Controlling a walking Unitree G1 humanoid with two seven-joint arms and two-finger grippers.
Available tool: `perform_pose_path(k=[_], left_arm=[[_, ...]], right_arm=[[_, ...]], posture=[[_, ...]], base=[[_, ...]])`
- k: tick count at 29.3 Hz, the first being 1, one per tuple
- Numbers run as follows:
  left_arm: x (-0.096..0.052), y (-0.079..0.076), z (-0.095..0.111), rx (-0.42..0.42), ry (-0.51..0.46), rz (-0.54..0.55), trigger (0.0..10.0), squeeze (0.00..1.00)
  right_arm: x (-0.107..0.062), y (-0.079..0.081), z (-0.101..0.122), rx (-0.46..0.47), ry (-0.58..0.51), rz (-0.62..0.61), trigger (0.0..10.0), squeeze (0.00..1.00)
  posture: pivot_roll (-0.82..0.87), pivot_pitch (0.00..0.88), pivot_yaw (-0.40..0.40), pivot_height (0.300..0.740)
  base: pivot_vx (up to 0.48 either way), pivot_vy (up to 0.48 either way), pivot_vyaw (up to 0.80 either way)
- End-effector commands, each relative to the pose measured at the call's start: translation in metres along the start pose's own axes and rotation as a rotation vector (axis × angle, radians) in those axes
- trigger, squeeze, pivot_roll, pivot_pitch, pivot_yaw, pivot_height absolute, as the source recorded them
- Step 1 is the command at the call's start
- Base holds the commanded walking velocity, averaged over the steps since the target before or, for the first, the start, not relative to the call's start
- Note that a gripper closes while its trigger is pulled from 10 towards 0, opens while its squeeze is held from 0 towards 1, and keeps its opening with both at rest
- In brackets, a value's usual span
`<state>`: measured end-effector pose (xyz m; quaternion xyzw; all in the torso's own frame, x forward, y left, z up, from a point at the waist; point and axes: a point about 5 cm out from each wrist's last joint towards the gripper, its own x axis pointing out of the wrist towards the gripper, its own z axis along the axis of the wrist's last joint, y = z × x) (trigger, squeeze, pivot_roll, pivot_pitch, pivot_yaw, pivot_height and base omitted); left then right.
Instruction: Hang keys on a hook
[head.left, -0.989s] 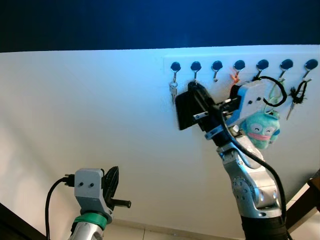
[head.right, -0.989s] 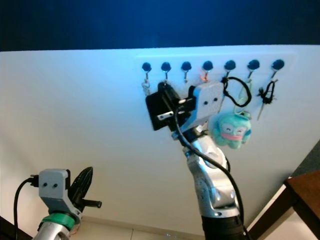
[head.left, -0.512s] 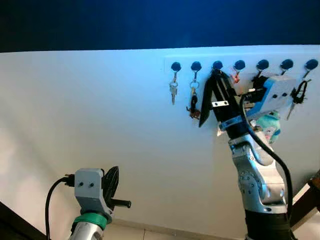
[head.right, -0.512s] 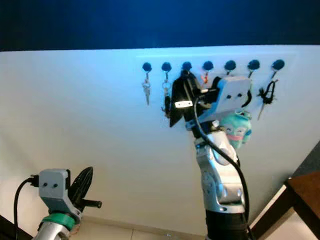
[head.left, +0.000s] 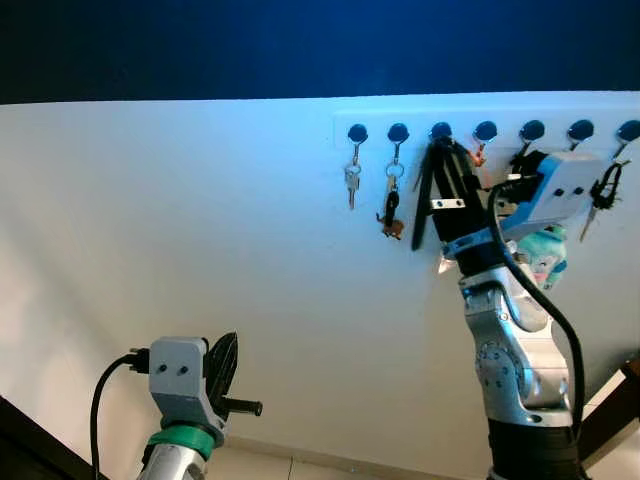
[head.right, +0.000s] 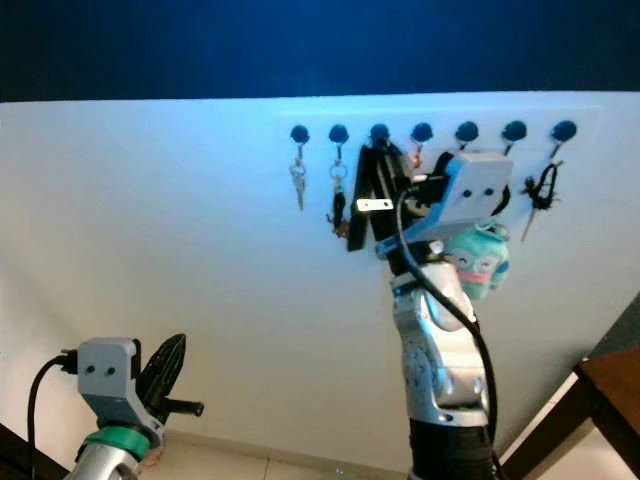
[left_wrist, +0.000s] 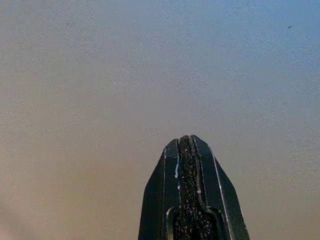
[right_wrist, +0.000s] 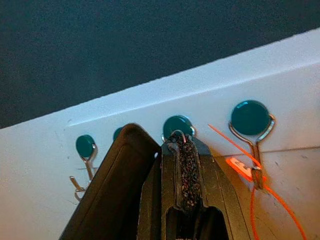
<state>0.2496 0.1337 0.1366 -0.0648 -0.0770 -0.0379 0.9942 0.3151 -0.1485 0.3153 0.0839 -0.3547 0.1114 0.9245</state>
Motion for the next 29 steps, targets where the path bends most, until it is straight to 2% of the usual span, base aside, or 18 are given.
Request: perform_pose_path(k=[1, 3, 8, 11, 29], left_arm=[[-0.002, 0.002, 0.001, 0.005, 0.005, 0.001, 10.0, 0.00], [-0.002, 0.002, 0.001, 0.005, 0.005, 0.001, 10.0, 0.00], [-0.002, 0.003, 0.001, 0.008, 0.004, -0.001, 10.0, 0.00], [-0.002, 0.003, 0.001, 0.009, 0.005, -0.002, 10.0, 0.00], [-0.002, 0.004, 0.002, 0.010, 0.002, 0.001, 10.0, 0.00]], right_arm=[[-0.006, -0.009, -0.009, 0.018, 0.038, -0.068, 10.0, 0.00], [-0.007, -0.011, -0.010, 0.028, 0.044, -0.083, 10.0, 0.00], [-0.013, -0.027, -0.023, 0.088, 0.112, -0.164, 10.0, 0.00], [-0.016, -0.028, -0.029, 0.089, 0.145, -0.151, 10.0, 0.00], [-0.024, -0.028, -0.038, 0.105, 0.179, -0.150, 10.0, 0.00]], posture=[[-0.10, 0.069, 0.173, 0.740], [-0.10, 0.069, 0.173, 0.740], [-0.10, 0.069, 0.173, 0.740], [-0.10, 0.062, 0.175, 0.740], [-0.10, 0.068, 0.174, 0.740]], base=[[0.000, 0.000, 0.00], [0.000, 0.000, 0.00], [0.000, 0.000, 0.00], [0.000, 0.000, 0.00], [0.000, 0.000, 0.00]])
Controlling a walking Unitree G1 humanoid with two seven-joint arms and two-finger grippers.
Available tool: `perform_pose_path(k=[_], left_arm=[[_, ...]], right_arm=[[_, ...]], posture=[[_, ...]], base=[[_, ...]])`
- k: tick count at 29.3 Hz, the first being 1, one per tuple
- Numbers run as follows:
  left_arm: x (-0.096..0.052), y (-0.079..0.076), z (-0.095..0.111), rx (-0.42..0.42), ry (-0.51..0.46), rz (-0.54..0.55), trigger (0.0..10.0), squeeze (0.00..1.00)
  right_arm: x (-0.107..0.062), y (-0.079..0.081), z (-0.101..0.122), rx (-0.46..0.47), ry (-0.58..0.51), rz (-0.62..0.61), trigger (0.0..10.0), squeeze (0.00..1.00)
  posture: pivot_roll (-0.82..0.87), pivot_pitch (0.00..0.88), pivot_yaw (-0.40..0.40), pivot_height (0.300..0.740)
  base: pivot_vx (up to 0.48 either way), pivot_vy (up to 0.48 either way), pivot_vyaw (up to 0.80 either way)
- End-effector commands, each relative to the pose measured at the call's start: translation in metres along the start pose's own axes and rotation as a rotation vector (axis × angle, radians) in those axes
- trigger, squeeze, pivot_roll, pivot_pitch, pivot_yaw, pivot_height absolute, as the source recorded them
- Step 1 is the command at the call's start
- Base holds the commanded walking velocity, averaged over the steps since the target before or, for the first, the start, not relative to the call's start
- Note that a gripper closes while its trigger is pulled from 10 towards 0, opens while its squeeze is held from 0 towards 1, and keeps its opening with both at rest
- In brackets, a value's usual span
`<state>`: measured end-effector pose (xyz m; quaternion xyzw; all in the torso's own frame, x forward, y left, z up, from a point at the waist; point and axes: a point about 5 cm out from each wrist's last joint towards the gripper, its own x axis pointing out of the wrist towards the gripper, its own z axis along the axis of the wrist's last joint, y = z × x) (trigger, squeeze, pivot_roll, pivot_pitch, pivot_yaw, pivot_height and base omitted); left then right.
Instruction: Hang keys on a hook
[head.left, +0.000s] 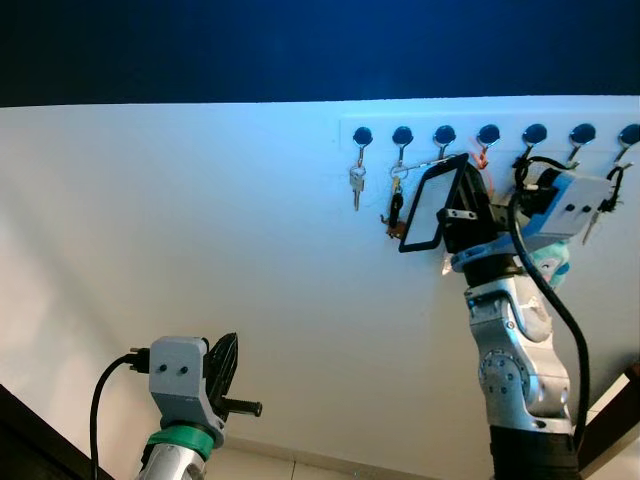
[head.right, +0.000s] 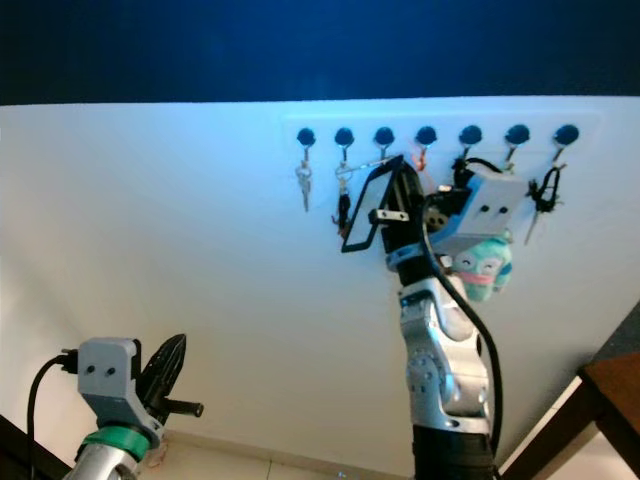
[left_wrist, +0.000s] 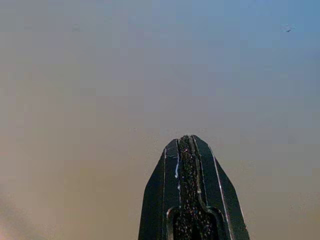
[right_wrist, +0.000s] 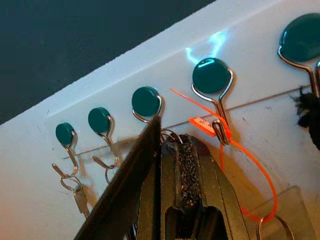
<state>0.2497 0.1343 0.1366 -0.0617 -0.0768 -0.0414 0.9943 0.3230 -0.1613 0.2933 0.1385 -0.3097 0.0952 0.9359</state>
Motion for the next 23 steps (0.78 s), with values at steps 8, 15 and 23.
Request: perform_pose_path(k=[8, 15, 23], left_arm=[[-0.002, 0.003, 0.001, 0.004, 0.000, 0.012, 10.0, 0.00], [-0.002, 0.004, 0.002, 0.006, 0.000, 0.015, 10.0, 0.00], [-0.002, 0.004, 0.002, 0.007, 0.000, 0.016, 10.0, 0.00]], right_arm=[[-0.019, -0.016, -0.031, -0.050, 0.165, -0.068, 10.0, 0.00], [-0.022, -0.011, -0.038, -0.097, 0.204, -0.017, 10.0, 0.00], [-0.022, -0.005, -0.037, -0.093, 0.191, 0.020, 10.0, 1.00]], posture=[[-0.10, 0.068, 0.174, 0.740], [-0.09, 0.073, 0.174, 0.740], [-0.09, 0.073, 0.174, 0.740]], base=[[0.000, 0.000, 0.00], [0.000, 0.000, 0.00], [0.000, 0.000, 0.00]])
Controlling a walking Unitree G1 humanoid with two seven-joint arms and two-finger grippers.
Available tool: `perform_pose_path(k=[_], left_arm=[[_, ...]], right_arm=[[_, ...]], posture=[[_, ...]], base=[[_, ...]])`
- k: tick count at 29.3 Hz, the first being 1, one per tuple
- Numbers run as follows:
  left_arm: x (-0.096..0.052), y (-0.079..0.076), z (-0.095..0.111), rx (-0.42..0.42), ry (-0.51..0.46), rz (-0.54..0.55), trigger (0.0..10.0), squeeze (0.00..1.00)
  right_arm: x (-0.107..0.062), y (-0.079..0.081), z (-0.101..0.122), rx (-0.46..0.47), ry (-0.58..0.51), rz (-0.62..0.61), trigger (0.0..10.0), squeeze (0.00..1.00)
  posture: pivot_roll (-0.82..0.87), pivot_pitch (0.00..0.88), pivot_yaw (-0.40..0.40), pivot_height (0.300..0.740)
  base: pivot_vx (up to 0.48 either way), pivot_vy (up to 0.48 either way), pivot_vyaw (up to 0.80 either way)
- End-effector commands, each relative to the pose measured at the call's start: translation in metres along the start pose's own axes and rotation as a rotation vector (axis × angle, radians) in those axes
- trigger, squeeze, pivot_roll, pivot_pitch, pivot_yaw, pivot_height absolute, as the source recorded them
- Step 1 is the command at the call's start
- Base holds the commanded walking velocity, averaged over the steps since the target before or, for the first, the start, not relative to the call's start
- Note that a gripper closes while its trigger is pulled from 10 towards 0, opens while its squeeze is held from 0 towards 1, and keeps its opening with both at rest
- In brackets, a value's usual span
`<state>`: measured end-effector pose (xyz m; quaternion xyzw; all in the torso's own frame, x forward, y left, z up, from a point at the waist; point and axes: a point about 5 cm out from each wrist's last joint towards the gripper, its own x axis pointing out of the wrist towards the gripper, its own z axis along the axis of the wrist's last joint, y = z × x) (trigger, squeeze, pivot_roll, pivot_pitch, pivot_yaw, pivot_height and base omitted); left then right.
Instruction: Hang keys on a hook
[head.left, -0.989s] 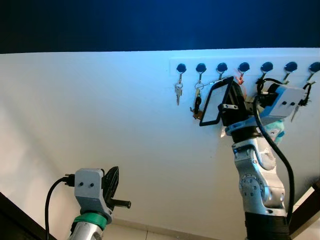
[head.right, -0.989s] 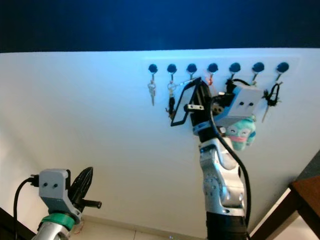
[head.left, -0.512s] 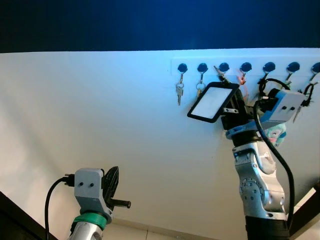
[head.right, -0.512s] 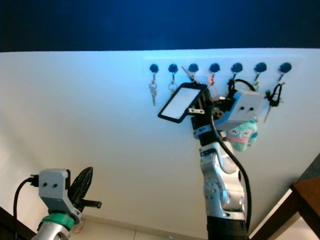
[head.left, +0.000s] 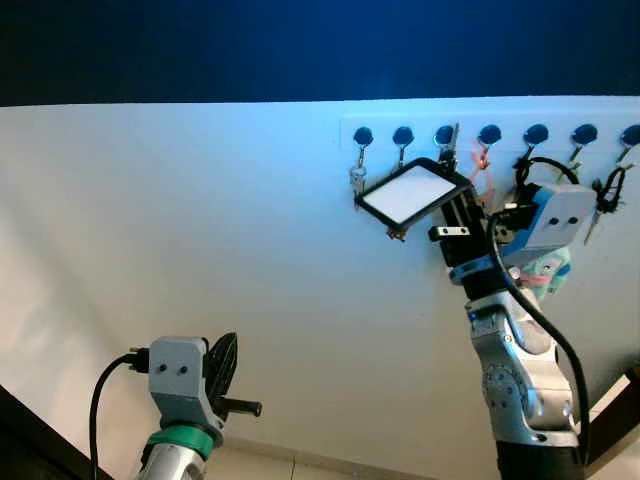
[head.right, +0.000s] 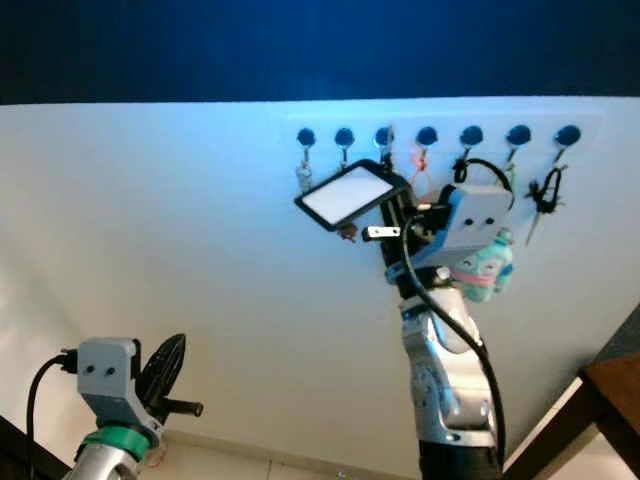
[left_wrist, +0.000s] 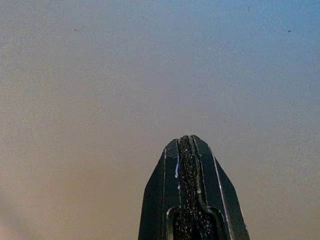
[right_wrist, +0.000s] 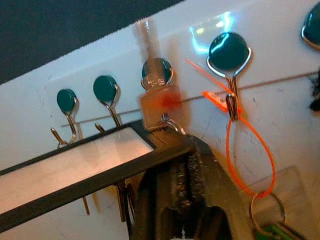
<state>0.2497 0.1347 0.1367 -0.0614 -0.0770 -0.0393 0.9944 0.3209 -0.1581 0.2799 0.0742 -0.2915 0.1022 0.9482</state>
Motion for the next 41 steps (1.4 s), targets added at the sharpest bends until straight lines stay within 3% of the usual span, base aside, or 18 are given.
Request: perform_pose_path(k=[1, 6, 7, 8, 11, 12, 19, 23, 25, 26, 27, 28, 37, 40, 41], left_arm=[[-0.002, 0.003, 0.001, 0.006, 0.000, 0.012, 10.0, 0.00], [-0.002, 0.003, 0.001, 0.005, 0.000, 0.012, 10.0, 0.00], [-0.002, 0.003, 0.001, 0.005, 0.001, 0.011, 10.0, 0.00], [-0.002, 0.003, 0.001, 0.004, 0.001, 0.011, 10.0, 0.00], [-0.002, 0.003, 0.001, 0.004, 0.001, 0.011, 10.0, 0.00], [-0.002, 0.003, 0.001, 0.004, 0.001, 0.012, 10.0, 0.00], [-0.002, 0.003, 0.001, 0.005, 0.001, 0.013, 10.0, 0.00], [-0.002, 0.003, 0.001, 0.005, 0.004, 0.012, 10.0, 0.00], [-0.003, 0.003, -0.003, 0.016, 0.020, 0.003, 10.0, 0.00], [-0.005, 0.002, -0.005, 0.031, 0.028, -0.005, 10.0, 0.00], [-0.005, 0.002, -0.005, 0.031, 0.028, -0.005, 10.0, 0.00], [-0.007, 0.002, -0.006, 0.041, 0.037, -0.008, 10.0, 0.00], [-0.011, 0.008, -0.016, 0.063, 0.091, 0.017, 10.0, 0.00], [-0.012, 0.013, -0.024, 0.082, 0.133, 0.066, 10.0, 0.00], [-0.013, 0.018, -0.029, 0.126, 0.170, 0.108, 10.0, 0.00]], right_arm=[[-0.011, -0.001, -0.027, 0.030, 0.131, -0.012, 10.0, 1.00], [-0.011, 0.000, -0.026, 0.030, 0.125, -0.005, 10.0, 1.00], [-0.012, 0.000, -0.026, 0.028, 0.126, -0.005, 10.0, 0.72], [-0.013, 0.000, -0.027, 0.026, 0.129, -0.007, 10.0, 0.10], [-0.013, 0.000, -0.027, 0.026, 0.130, -0.008, 10.0, 0.10], [-0.014, 0.001, -0.027, 0.025, 0.130, -0.008, 10.0, 0.00], [-0.019, 0.002, -0.033, 0.015, 0.149, 0.000, 10.0, 0.00], [-0.026, 0.006, -0.045, -0.005, 0.228, 0.062, 10.0, 0.00], [-0.048, 0.013, -0.083, -0.099, 0.492, 0.182, 10.0, 0.00], [-0.060, 0.013, -0.096, -0.136, 0.573, 0.216, 10.0, 0.00], [-0.060, 0.013, -0.096, -0.136, 0.573, 0.216, 10.0, 0.00], [-0.076, 0.012, -0.109, -0.154, 0.644, 0.246, 10.0, 0.00], [-0.096, 0.009, -0.122, -0.148, 0.681, 0.238, 10.0, 0.00], [-0.103, 0.008, -0.127, -0.139, 0.669, 0.191, 10.0, 0.00], [-0.109, 0.006, -0.130, -0.138, 0.678, 0.149, 10.0, 0.00]], posture=[[-0.09, 0.073, 0.174, 0.740], [-0.09, 0.073, 0.174, 0.740], [-0.09, 0.073, 0.174, 0.740], [-0.09, 0.073, 0.174, 0.740], [-0.09, 0.073, 0.174, 0.740], [-0.09, 0.073, 0.174, 0.740], [-0.09, 0.073, 0.174, 0.740], [-0.09, 0.073, 0.174, 0.740], [-0.10, 0.071, 0.170, 0.740], [-0.09, 0.071, 0.168, 0.740], [-0.09, 0.071, 0.168, 0.740], [-0.09, 0.071, 0.168, 0.740], [-0.09, 0.070, 0.170, 0.740], [-0.10, 0.058, 0.171, 0.740], [-0.09, 0.051, 0.174, 0.740]], base=[[0.000, 0.000, 0.00], [0.000, 0.000, 0.00], [0.000, 0.000, 0.00], [0.000, 0.000, 0.00], [0.000, 0.000, 0.00], [0.000, 0.000, 0.00], [0.000, 0.000, 0.00], [0.000, 0.000, 0.00], [0.000, 0.000, 0.00], [0.000, 0.000, 0.00], [0.000, 0.000, 0.00], [0.000, 0.000, 0.00], [0.000, 0.000, 0.00], [0.000, 0.000, 0.00], [0.000, 0.000, 0.00]])
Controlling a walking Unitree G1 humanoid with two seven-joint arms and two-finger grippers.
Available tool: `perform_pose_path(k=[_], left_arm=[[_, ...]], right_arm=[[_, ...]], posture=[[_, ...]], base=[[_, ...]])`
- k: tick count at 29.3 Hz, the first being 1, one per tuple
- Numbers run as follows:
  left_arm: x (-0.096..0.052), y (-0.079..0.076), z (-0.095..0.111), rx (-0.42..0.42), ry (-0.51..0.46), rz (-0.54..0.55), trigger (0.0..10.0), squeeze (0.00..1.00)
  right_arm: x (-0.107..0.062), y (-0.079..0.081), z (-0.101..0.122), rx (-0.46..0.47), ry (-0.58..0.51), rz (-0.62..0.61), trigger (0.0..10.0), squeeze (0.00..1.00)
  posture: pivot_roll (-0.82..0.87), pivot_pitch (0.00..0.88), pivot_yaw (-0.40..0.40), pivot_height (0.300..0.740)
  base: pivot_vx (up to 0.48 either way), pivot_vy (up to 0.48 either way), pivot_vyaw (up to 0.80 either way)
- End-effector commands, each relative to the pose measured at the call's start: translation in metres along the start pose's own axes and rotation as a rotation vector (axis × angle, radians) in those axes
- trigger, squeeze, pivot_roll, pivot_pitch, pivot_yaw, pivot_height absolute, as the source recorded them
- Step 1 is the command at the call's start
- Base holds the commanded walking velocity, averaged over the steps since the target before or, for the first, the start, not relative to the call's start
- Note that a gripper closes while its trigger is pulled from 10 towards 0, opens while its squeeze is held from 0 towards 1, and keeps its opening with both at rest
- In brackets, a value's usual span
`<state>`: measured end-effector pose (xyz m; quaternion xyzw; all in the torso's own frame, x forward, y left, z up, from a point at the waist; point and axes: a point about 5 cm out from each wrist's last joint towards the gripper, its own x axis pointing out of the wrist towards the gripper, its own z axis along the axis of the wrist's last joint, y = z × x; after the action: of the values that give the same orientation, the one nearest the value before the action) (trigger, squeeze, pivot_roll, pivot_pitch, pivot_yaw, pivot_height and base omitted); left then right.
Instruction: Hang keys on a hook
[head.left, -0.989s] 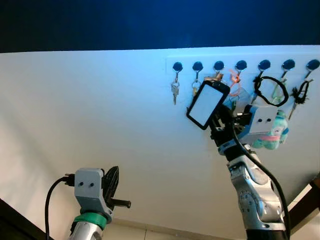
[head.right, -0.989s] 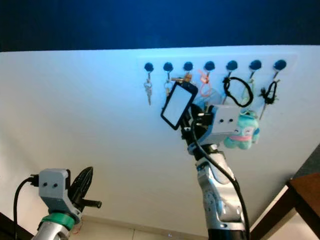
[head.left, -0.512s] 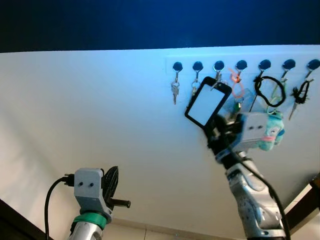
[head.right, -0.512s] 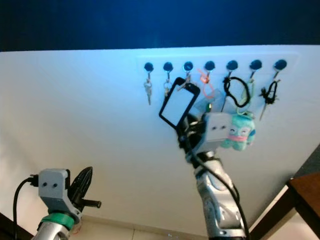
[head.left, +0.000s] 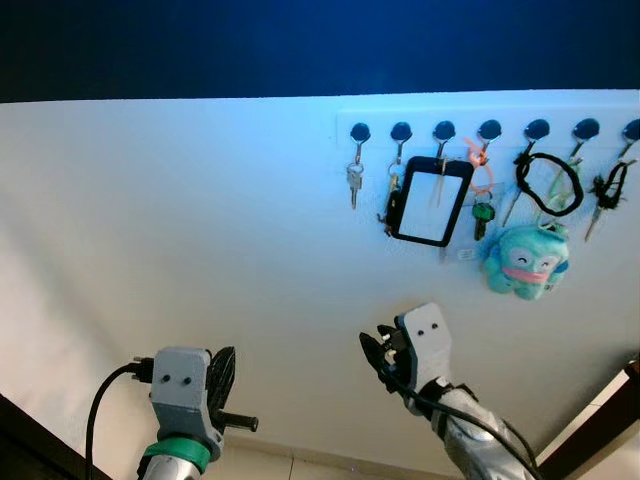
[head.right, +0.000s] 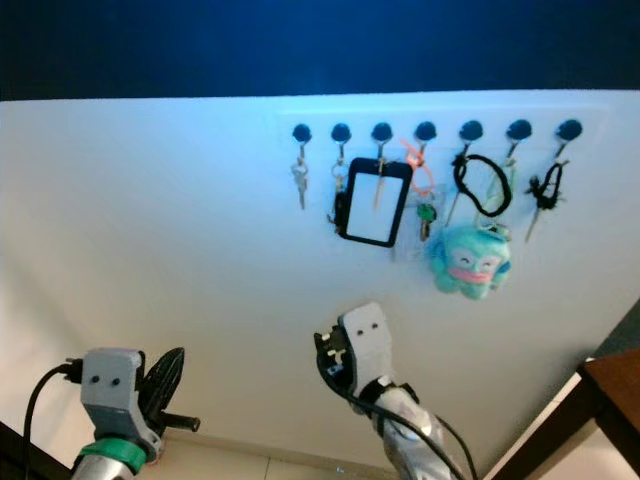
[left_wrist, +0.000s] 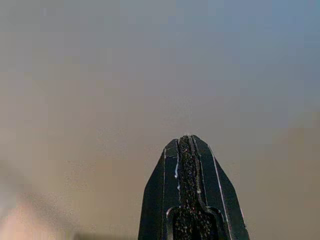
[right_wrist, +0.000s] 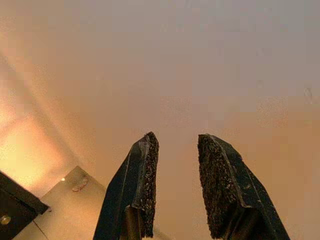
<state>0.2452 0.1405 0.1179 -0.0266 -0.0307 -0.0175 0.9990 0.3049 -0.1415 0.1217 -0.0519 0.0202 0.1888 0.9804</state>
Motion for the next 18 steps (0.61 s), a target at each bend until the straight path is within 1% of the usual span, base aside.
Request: perform_pose_path(k=[1, 2, 3, 5, 6, 7, 9, 13, 16, 18], left_arm=[[-0.003, 0.010, -0.013, 0.055, 0.078, 0.064, 10.0, 0.00], [-0.003, 0.010, -0.013, 0.055, 0.078, 0.064, 10.0, 0.00], [-0.004, 0.017, -0.019, 0.087, 0.110, 0.112, 10.0, 0.00], [-0.006, 0.029, -0.026, 0.101, 0.141, 0.181, 10.0, 0.00], [-0.007, 0.032, -0.027, 0.099, 0.149, 0.198, 10.0, 0.00], [-0.007, 0.032, -0.027, 0.099, 0.149, 0.198, 10.0, 0.00], [-0.008, 0.035, -0.032, 0.114, 0.169, 0.212, 10.0, 0.00], [-0.009, 0.034, -0.036, 0.121, 0.178, 0.205, 10.0, 0.00], [-0.010, 0.027, -0.037, 0.120, 0.170, 0.168, 10.0, 0.00], [-0.010, 0.026, -0.037, 0.121, 0.168, 0.167, 10.0, 0.00]], right_arm=[[-0.003, 0.001, -0.010, 0.009, 0.018, -0.037, 10.0, 0.00], [-0.003, 0.001, -0.010, 0.009, 0.018, -0.037, 10.0, 0.00], [-0.005, 0.001, -0.017, 0.015, 0.041, -0.082, 10.0, 0.00], [-0.009, 0.000, -0.027, 0.024, 0.069, -0.149, 10.0, 0.00], [-0.010, 0.001, -0.029, 0.030, 0.072, -0.163, 10.0, 0.00], [-0.010, 0.001, -0.029, 0.030, 0.072, -0.163, 10.0, 0.00], [-0.012, 0.001, -0.031, 0.029, 0.065, -0.183, 10.0, 0.00], [-0.013, 0.001, -0.034, 0.031, 0.068, -0.196, 10.0, 0.00], [-0.014, -0.001, -0.040, 0.089, 0.087, -0.222, 10.0, 0.00], [-0.014, -0.001, -0.041, 0.098, 0.090, -0.227, 10.0, 0.00]], posture=[[-0.09, 0.051, 0.174, 0.740], [-0.09, 0.051, 0.174, 0.740], [-0.09, 0.045, 0.178, 0.740], [-0.09, 0.036, 0.184, 0.740], [-0.09, 0.033, 0.186, 0.740], [-0.09, 0.033, 0.186, 0.740], [-0.10, 0.025, 0.190, 0.740], [-0.10, 0.019, 0.197, 0.740], [-0.10, 0.009, 0.199, 0.740], [-0.10, 0.009, 0.199, 0.740]], base=[[0.000, 0.000, 0.00], [0.000, 0.000, 0.00], [0.000, 0.000, 0.00], [0.000, 0.000, 0.00], [0.000, 0.000, 0.00], [0.000, 0.000, 0.00], [0.000, 0.000, 0.00], [0.000, 0.000, 0.00], [0.000, 0.000, 0.00], [0.000, 0.000, 0.00]])
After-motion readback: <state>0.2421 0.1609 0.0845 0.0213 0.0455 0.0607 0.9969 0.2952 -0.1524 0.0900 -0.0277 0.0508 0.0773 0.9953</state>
